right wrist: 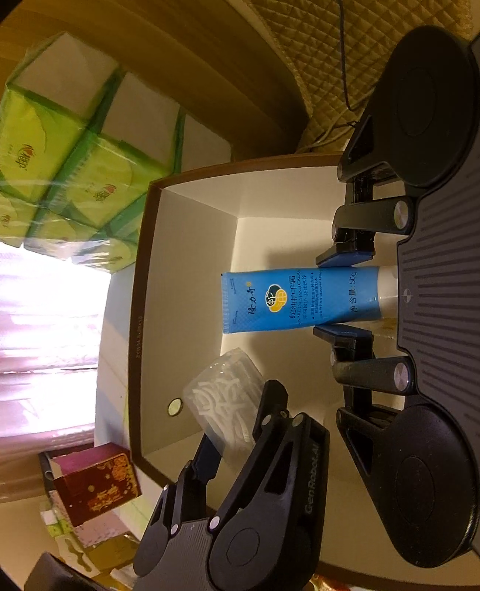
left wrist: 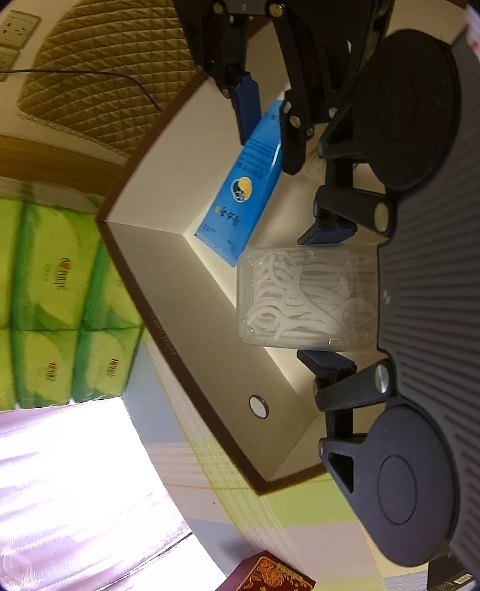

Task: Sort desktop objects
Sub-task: 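Open both tools to drop the tube and floss-pick case into the box, then withdraw both tools from the box toward the red candy packet and white clip, then grasp the red candy packet with the left tool while the right tool grasps the white clip, then lift the candy packet and white clip with both tools toward the box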

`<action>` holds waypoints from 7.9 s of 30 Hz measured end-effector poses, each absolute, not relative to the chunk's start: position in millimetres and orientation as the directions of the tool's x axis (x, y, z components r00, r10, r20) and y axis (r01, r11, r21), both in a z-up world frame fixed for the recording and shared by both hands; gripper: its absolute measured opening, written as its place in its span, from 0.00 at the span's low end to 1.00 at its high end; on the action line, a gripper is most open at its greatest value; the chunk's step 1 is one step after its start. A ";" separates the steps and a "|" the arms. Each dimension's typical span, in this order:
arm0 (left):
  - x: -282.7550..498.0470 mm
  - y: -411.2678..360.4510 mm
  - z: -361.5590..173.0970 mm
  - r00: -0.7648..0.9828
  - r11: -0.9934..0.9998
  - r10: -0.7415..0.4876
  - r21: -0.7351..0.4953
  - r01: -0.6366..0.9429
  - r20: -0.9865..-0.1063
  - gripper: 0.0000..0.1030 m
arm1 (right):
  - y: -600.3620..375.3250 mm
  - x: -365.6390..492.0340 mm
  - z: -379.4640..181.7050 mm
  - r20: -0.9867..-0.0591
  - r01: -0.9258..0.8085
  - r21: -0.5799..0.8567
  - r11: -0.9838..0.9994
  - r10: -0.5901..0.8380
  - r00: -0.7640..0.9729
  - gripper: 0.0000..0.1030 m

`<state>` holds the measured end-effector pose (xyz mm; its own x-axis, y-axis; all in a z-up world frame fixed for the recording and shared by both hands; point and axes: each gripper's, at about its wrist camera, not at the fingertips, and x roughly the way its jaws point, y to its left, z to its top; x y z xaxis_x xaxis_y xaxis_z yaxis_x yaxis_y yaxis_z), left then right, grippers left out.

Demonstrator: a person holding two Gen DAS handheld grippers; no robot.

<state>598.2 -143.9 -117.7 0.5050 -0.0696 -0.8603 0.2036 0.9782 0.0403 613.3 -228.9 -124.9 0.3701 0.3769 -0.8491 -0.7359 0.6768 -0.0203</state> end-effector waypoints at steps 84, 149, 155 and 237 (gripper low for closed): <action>355.2 -122.3 -13.6 0.606 0.995 -0.088 -0.038 0.095 -0.791 0.93 | -305.6 403.3 -32.2 -0.718 -0.605 0.165 0.779 0.516 0.468 0.98; 285.9 42.1 -89.2 0.531 0.999 -0.015 -0.034 -0.026 -0.847 0.76 | -133.4 333.9 -109.8 -0.769 -0.580 0.227 0.783 0.509 0.387 0.86; 309.6 47.5 -107.8 0.518 1.000 -0.026 -0.027 0.005 -0.855 0.69 | -123.2 349.3 -123.1 -0.786 -0.563 0.210 0.799 0.481 0.389 0.72; 324.3 120.1 -170.4 0.425 0.996 0.018 -0.019 -0.083 -0.905 0.29 | -50.5 342.4 -168.4 -0.840 -0.765 0.112 0.634 0.471 0.267 0.82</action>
